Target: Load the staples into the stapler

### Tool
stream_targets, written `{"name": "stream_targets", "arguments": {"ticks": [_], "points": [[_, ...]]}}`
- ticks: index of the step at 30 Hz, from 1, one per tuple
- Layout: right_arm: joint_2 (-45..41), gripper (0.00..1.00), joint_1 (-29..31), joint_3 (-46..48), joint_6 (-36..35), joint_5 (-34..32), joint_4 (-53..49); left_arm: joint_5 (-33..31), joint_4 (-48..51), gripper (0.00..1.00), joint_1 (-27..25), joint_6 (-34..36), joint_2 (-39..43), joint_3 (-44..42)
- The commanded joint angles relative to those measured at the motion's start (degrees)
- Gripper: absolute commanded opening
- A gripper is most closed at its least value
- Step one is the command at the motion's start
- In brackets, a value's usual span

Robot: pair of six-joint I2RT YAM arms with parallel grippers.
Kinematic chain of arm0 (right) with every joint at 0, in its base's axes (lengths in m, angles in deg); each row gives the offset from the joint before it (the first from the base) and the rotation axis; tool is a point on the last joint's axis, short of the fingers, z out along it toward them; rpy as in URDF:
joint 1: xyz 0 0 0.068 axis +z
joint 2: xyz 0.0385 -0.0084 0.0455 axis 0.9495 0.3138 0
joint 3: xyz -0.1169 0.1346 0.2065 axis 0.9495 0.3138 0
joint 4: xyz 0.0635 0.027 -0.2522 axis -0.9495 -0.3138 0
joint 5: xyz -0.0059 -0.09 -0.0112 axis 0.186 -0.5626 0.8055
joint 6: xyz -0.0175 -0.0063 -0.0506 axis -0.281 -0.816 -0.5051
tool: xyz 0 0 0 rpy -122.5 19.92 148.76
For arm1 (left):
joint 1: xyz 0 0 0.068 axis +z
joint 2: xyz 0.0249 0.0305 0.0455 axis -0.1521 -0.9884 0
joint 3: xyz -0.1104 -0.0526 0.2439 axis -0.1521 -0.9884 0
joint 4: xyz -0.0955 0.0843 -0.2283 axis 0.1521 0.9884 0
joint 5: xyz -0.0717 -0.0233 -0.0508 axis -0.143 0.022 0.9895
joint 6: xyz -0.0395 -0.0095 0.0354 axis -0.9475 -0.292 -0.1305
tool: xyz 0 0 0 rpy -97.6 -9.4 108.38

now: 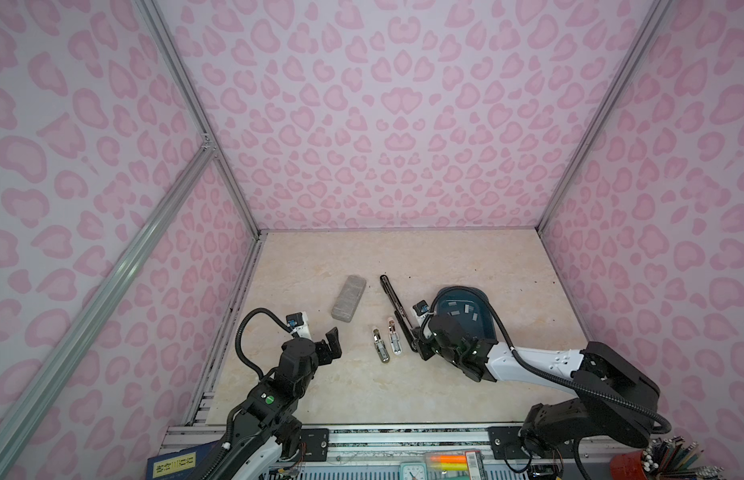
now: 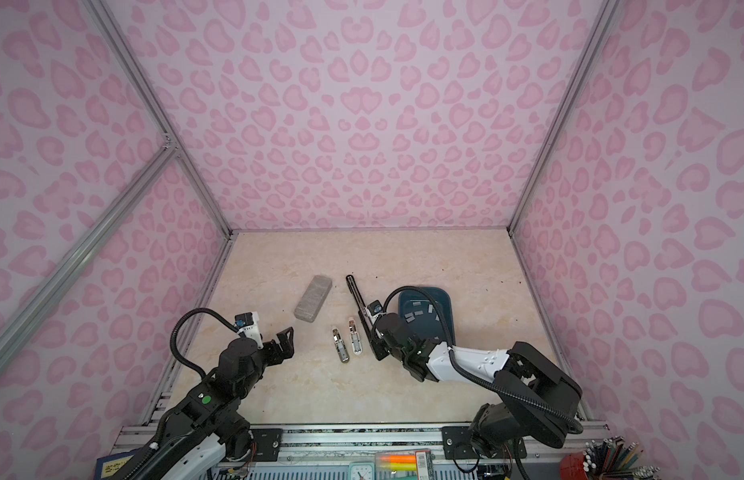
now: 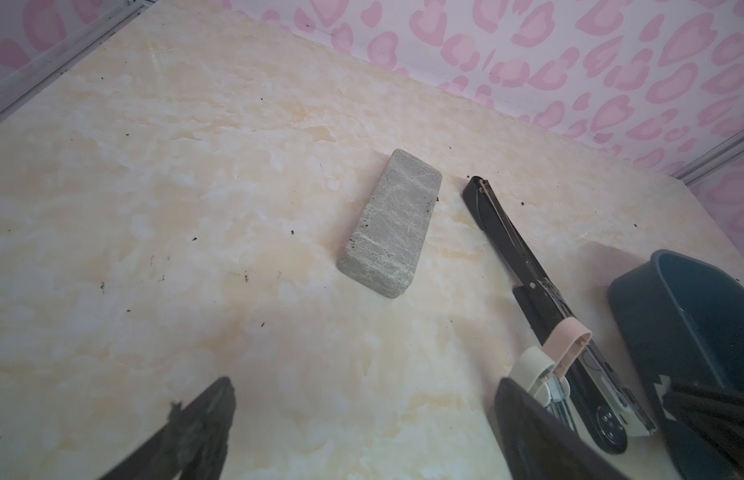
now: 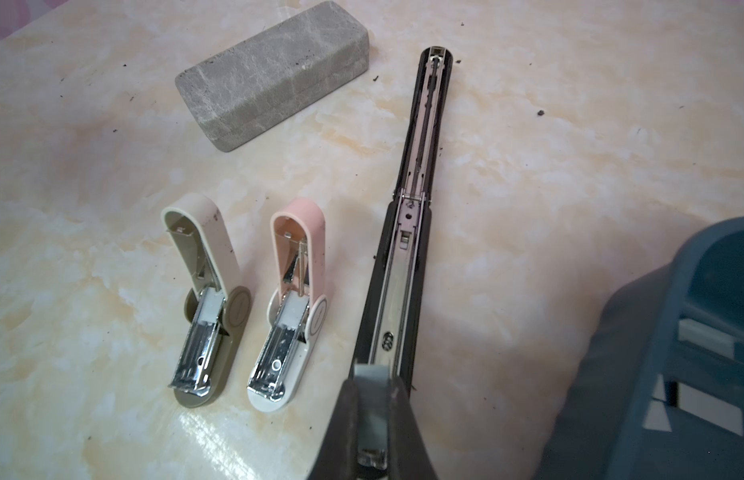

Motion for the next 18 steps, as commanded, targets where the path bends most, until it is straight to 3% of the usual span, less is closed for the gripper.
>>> {"name": "stream_targets", "arguments": {"ticks": [1,18], "points": [[0.6,0.03,-0.1,0.2,0.8,0.1,1.7,-0.5,-1.2,0.99,0.0,-0.3,0.0,-0.1],[3.5,0.02,-0.1,-0.9,1.2,0.5,2.1,-0.4,-1.1,0.98,0.0,-0.3,0.4,-0.2]]}}
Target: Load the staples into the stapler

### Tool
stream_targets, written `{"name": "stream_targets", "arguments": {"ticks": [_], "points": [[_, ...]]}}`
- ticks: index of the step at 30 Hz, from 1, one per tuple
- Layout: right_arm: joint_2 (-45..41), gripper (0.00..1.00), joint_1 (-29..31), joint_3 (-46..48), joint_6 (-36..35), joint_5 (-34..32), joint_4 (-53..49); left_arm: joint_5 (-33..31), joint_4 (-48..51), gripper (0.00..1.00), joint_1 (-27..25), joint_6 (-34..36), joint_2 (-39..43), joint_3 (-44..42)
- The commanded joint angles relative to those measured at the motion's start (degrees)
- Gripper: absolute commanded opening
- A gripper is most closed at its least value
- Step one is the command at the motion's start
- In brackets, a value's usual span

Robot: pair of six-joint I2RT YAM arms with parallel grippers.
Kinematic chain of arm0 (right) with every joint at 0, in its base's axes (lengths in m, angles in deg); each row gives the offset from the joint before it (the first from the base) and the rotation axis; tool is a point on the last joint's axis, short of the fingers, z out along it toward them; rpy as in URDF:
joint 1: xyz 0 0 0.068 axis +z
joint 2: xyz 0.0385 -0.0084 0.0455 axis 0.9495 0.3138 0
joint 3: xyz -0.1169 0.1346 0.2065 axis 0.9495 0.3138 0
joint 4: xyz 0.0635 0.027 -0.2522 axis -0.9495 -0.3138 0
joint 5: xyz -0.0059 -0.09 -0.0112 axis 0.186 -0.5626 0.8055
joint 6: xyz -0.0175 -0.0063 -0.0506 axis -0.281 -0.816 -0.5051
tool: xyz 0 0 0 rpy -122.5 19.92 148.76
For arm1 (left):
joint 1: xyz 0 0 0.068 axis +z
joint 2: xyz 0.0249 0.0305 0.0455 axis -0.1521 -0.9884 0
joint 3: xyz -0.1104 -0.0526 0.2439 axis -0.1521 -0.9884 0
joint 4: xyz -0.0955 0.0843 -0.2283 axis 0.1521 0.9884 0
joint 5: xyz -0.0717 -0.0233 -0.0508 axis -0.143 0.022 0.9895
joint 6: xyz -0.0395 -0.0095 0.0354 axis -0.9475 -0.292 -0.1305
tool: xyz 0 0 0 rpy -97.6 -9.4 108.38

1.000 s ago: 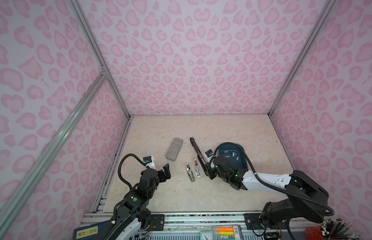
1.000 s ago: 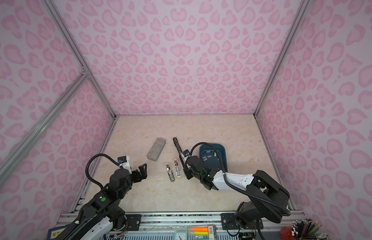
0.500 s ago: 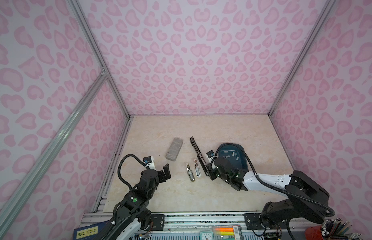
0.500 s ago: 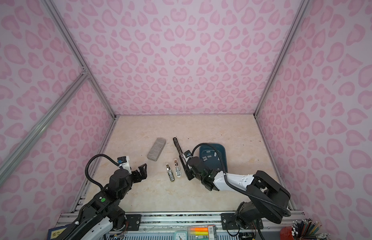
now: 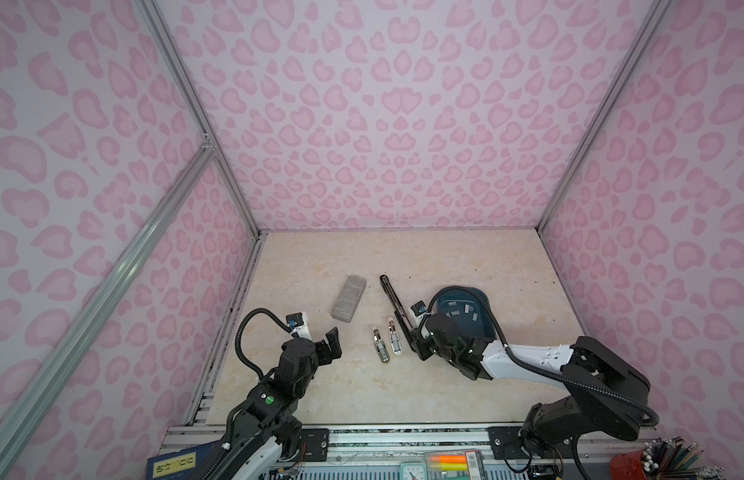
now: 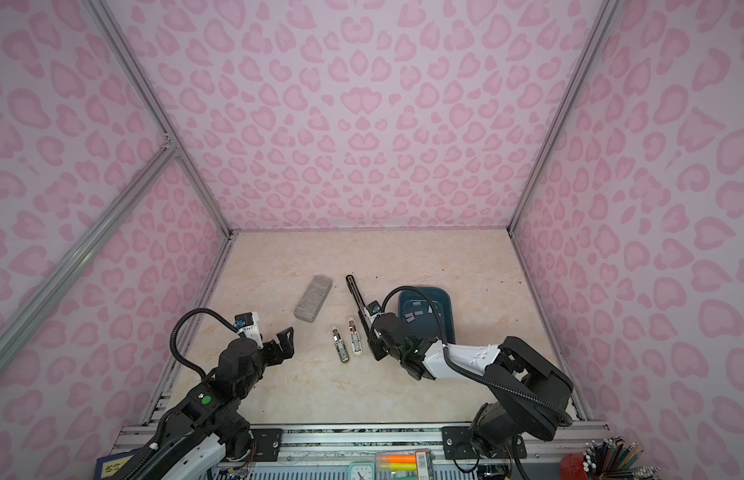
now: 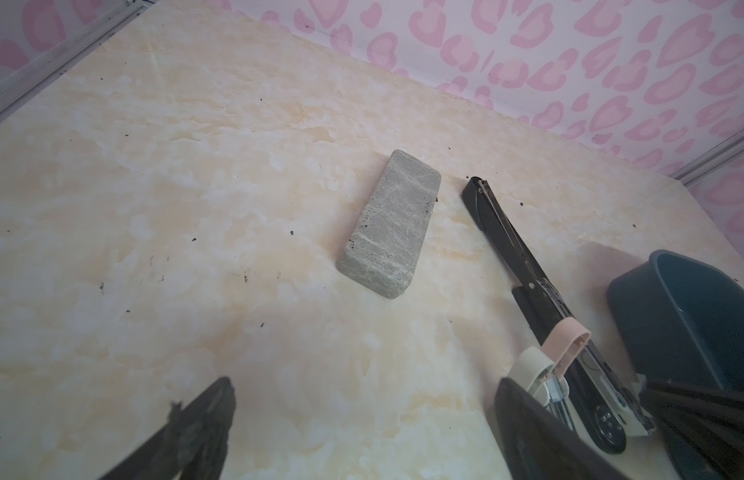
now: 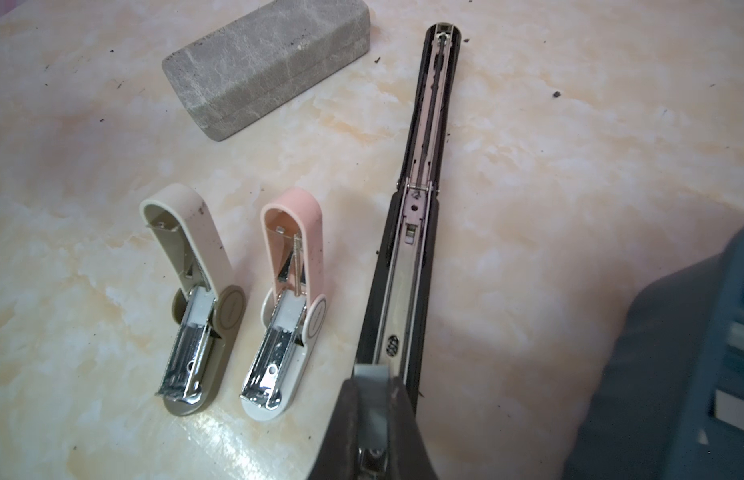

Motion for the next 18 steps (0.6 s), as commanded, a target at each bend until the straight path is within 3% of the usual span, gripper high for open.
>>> {"name": "stream_targets", "arguments": {"ticks": [1,18], "points": [[0.5,0.02,0.1,-0.3,0.6,-0.3,1.1,-0.5,-1.1,0.99,0.0,-0.3,0.1,-0.2],[2.0,0.0,-0.2,-2.5,-0.5,-0.5,-0.4,-0.6,-1.1,0.98,0.0,-0.4,0.0,-0.2]]}}
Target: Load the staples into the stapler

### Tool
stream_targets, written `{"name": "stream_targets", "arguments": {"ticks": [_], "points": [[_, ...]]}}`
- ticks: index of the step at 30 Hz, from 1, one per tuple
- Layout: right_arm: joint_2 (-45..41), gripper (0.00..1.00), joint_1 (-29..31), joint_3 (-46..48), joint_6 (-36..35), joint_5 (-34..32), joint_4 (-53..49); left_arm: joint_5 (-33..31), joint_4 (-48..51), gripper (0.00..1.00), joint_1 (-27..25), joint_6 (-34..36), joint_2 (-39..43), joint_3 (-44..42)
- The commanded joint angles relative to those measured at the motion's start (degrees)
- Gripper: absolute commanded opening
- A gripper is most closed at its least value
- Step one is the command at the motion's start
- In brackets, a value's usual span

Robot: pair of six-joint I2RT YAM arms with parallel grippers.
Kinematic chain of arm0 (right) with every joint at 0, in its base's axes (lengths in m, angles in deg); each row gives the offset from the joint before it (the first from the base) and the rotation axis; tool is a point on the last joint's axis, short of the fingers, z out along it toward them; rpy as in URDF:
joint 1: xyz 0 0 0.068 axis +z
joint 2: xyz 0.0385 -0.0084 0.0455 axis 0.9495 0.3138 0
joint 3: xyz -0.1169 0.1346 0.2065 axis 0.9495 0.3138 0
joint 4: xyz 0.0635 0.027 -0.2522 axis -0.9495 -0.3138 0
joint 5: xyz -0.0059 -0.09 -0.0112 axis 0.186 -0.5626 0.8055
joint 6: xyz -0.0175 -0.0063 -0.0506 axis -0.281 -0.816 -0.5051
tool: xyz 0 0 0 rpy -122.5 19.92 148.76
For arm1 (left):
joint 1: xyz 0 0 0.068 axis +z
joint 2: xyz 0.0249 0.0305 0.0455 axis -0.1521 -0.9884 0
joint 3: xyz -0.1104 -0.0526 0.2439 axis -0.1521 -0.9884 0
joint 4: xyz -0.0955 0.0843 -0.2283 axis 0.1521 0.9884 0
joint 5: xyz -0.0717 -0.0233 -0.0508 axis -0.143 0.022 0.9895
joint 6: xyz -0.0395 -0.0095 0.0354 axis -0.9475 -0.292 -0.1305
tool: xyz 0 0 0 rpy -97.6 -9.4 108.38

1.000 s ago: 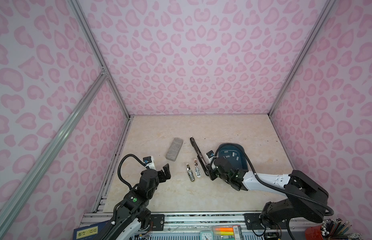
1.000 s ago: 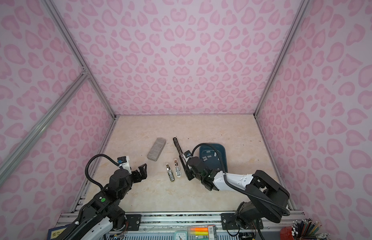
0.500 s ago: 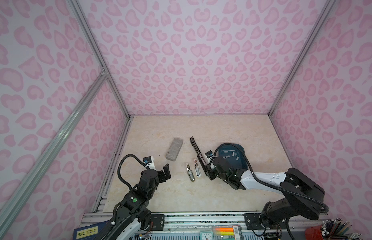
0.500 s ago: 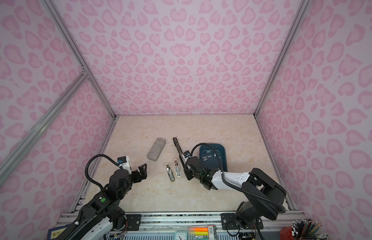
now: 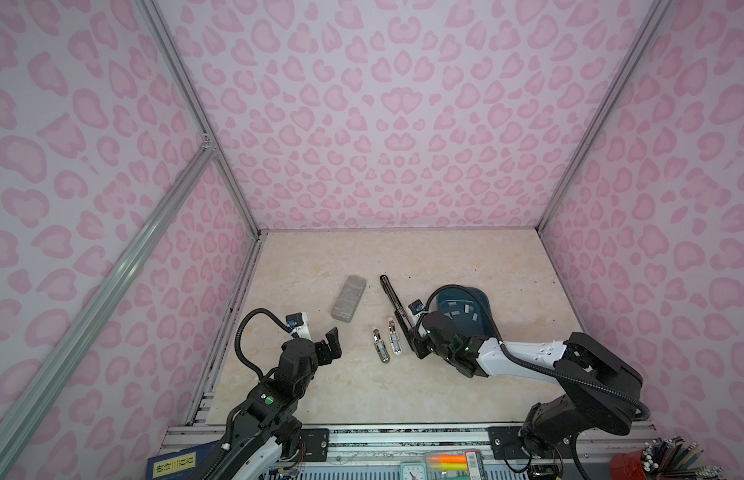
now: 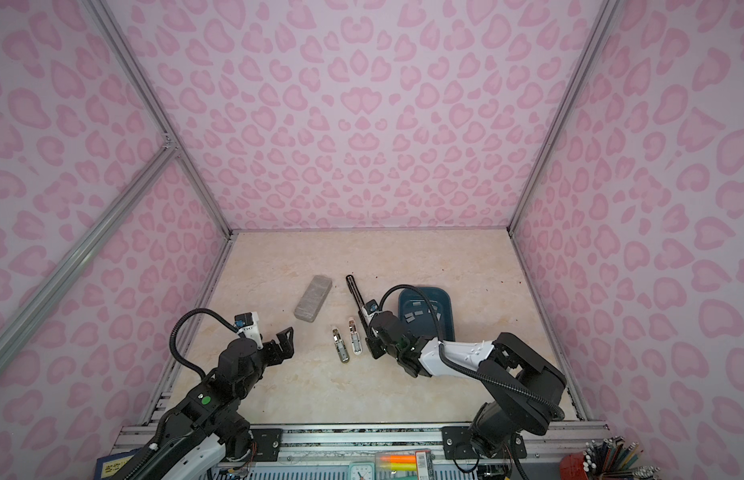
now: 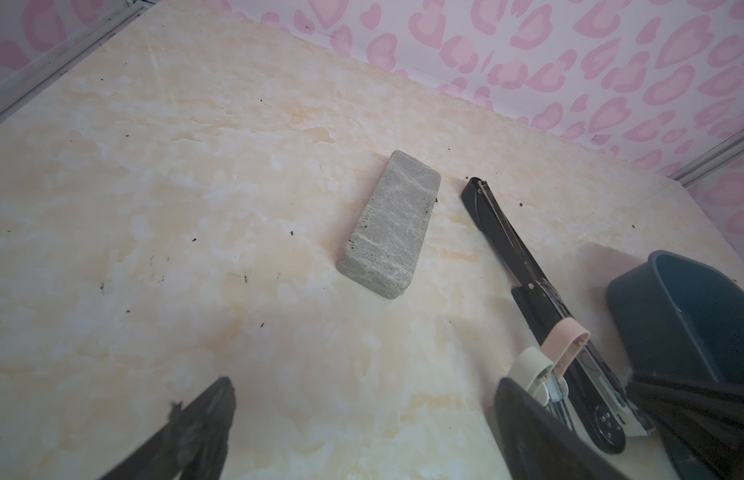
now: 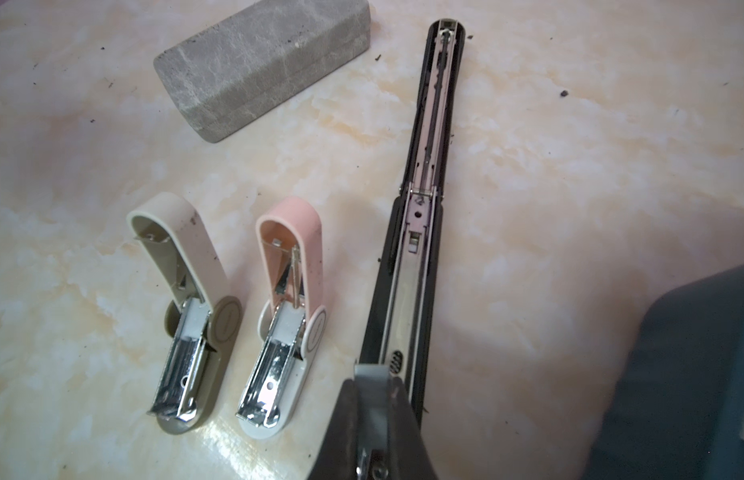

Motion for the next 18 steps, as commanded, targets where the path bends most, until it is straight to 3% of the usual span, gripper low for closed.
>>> {"name": "stream_targets", "arguments": {"ticks": [1,18], "points": [[-0.1,0.0,-0.1,-0.4,-0.7,-0.5,-0.3,-0.5,-1.1,0.98,0.0,-0.3,-0.1,-0.2],[1.4,0.0,-1.1,-0.5,-0.2,0.8,0.3,-0.4,-1.2,0.98,0.0,-0.4,0.3,-0.3]]}}
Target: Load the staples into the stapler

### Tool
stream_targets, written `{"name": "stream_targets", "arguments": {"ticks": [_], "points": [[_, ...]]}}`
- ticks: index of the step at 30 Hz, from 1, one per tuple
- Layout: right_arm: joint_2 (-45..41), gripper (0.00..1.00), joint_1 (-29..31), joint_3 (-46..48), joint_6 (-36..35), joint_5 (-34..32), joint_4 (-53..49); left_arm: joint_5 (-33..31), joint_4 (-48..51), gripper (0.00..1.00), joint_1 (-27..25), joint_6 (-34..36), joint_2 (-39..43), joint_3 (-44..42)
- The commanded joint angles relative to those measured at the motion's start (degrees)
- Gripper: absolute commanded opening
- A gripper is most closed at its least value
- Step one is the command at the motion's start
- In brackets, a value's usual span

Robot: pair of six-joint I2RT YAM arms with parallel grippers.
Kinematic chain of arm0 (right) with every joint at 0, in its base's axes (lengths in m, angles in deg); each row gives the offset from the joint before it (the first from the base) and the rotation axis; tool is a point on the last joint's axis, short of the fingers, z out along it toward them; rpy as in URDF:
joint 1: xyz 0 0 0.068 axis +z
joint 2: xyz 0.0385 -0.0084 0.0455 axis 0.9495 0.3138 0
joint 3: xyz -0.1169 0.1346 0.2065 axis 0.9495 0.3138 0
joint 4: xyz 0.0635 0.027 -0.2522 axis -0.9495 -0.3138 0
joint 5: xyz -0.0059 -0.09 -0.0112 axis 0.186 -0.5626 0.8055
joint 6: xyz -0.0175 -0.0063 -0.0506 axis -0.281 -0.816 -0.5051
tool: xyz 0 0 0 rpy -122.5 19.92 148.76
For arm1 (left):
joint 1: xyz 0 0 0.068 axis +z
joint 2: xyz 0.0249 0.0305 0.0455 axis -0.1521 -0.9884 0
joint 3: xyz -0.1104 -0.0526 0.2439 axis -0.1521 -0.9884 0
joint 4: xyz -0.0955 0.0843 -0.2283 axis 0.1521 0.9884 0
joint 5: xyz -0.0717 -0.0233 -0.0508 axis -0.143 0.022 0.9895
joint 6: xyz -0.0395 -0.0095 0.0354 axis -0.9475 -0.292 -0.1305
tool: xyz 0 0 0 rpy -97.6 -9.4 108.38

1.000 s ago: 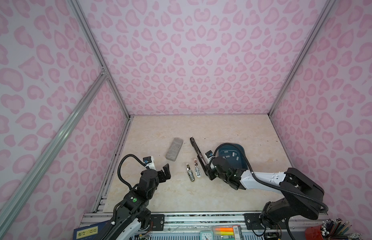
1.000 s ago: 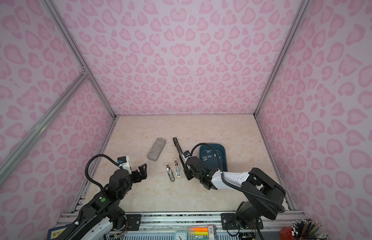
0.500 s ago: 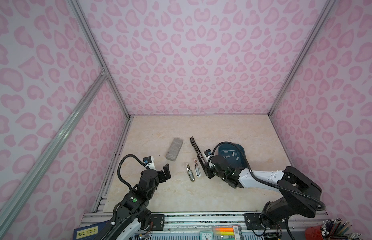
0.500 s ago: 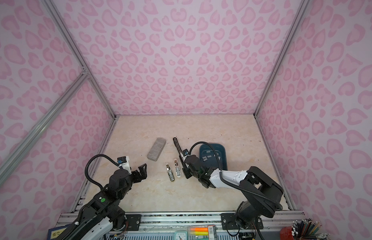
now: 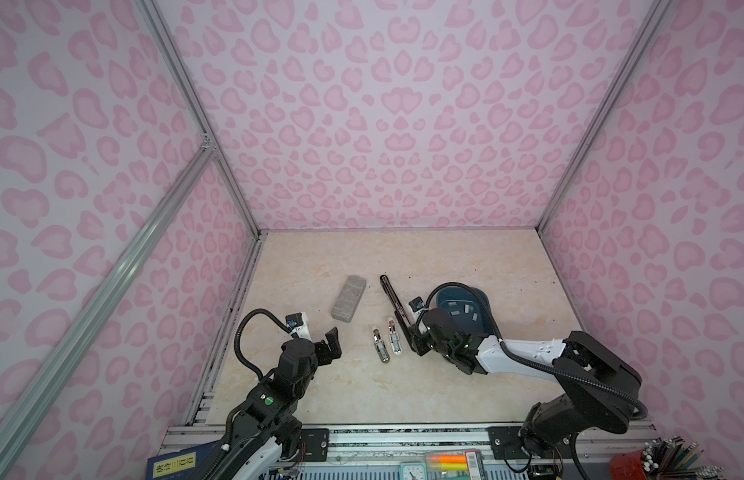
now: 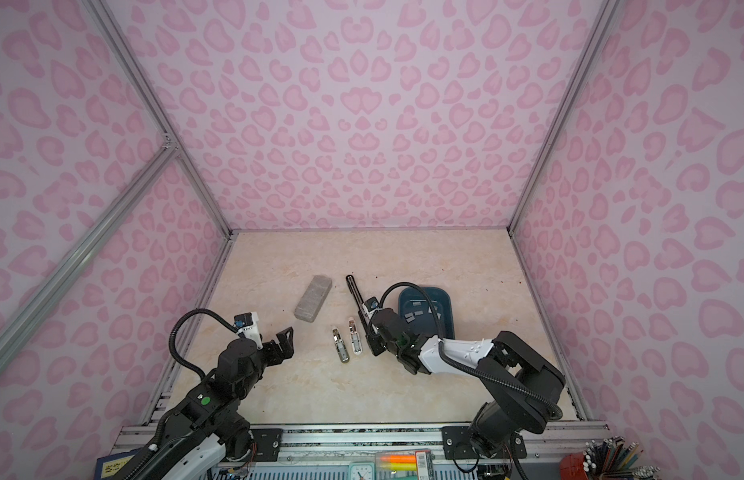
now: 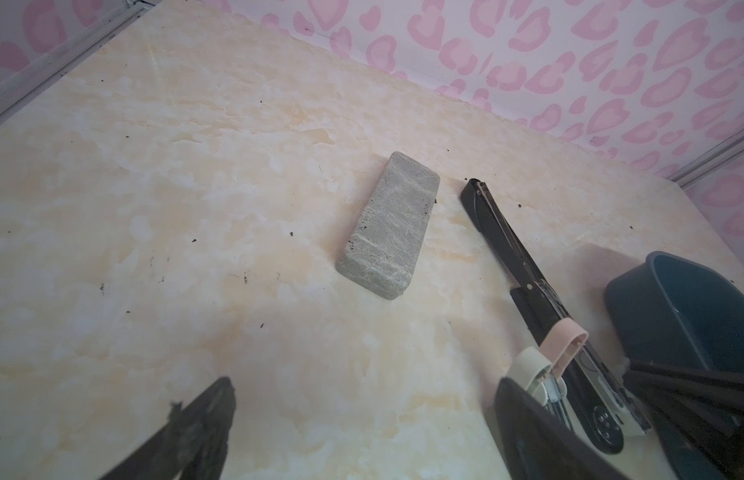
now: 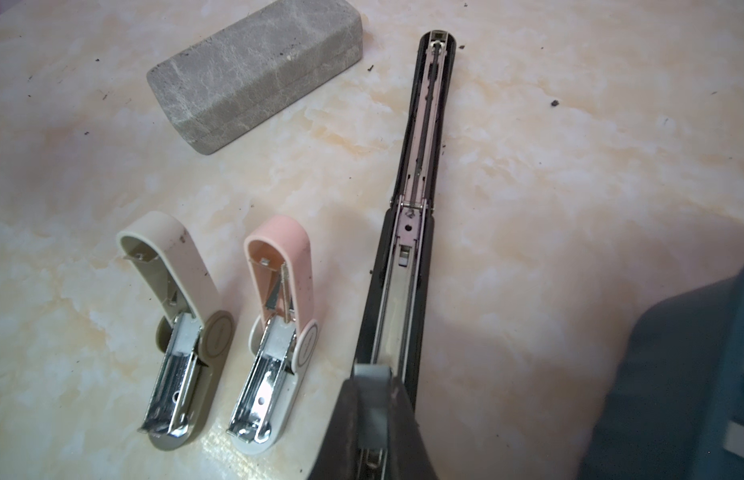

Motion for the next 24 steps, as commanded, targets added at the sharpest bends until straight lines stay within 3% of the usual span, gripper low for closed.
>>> {"name": "stream_targets", "arguments": {"ticks": [1,24], "points": [[0.6,0.0,0.0,0.0,0.1,0.3,0.3,-0.4,-1.2,0.98,0.0,-0.4,0.0,-0.1],[0.4,0.0,-0.2,1.5,1.1,0.9,1.3,-0.3,-1.2,0.98,-0.1,-0.4,0.0,-0.2]]}}
